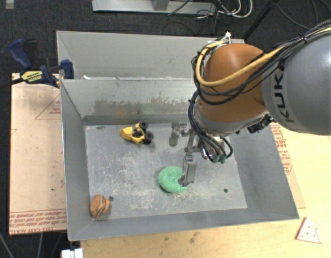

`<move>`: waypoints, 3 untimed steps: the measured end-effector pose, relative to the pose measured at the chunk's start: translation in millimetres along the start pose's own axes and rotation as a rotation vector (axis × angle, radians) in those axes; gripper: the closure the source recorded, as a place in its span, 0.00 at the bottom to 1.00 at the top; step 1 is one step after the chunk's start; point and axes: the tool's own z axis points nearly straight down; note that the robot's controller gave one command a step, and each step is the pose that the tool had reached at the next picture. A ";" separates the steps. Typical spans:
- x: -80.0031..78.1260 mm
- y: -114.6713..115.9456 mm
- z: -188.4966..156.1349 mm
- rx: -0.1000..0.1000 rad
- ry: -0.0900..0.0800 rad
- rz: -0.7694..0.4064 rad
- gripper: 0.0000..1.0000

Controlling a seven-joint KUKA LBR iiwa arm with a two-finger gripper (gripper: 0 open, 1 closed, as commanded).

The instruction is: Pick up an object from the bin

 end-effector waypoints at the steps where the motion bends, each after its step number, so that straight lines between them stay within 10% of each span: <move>1: -1.2 -0.6 -4.6 -0.001 -0.008 0.003 0.00; 3: 11.6 -45.6 89.4 -0.001 -0.004 0.035 0.00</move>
Offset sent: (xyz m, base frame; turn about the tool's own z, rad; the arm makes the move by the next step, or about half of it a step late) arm -0.0241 -0.0390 -0.0807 -0.0236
